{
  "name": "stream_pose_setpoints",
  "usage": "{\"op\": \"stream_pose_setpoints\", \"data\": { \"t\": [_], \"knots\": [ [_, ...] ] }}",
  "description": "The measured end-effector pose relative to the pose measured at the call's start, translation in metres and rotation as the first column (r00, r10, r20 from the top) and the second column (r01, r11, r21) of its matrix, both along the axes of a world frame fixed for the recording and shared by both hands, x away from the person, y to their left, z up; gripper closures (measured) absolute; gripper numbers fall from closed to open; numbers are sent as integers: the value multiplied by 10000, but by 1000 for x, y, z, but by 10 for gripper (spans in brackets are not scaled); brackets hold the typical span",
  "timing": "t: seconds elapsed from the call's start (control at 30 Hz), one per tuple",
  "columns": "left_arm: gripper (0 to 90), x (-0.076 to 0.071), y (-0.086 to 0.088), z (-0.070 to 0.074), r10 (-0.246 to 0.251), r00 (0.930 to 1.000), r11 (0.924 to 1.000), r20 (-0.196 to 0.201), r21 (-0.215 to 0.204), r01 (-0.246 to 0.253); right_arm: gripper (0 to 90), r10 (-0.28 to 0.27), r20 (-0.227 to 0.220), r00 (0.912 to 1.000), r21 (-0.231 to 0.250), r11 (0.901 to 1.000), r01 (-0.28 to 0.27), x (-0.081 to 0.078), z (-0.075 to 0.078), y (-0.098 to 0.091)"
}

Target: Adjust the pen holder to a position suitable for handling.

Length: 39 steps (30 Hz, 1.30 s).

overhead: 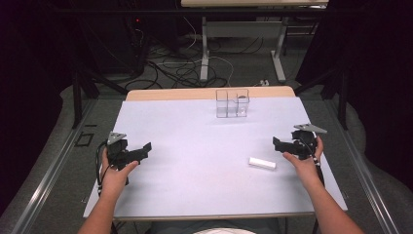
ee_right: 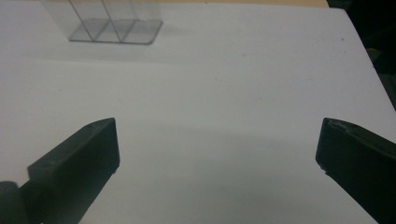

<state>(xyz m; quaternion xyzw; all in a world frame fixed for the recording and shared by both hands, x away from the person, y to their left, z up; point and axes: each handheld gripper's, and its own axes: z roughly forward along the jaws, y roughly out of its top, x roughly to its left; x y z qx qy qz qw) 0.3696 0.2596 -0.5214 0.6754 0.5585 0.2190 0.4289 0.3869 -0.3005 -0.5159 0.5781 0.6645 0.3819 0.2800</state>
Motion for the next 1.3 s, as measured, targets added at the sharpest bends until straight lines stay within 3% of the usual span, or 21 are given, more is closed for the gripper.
{"op": "stream_pose_setpoints", "data": {
  "t": [0.2,0.3,0.4,0.6,0.7,1.2,1.3],
  "knots": [
    [6,-3,0,0,4,10000,10000,-75,-81,-5,23,-93,300,9995,296,9995,84,14,18,16],
    [6,-4,-1,1,-62,9999,10000,-129,-55,62,74,-135,165,9998,472,9988,127,23,26,20],
    [6,-5,-4,3,-145,9999,9998,-25,118,145,145,-145,48,9999,-35,9999,145,41,44,27],
    [6,-6,-6,4,-237,9997,9995,-43,198,238,172,125,-257,9996,-187,9997,-130,64,65,43],
    [7,-6,-7,3,-190,9998,9997,-33,170,190,188,90,-171,9998,-409,9991,-97,76,74,51],
    [11,-6,-7,1,-102,9999,9999,-122,74,103,305,58,-767,9970,-609,9981,-105,132,84,78],
    [14,-5,-6,1,-170,9997,9997,-184,147,173,333,-16,-1031,9947,-417,9991,-27,144,82,84]
  ]
}}
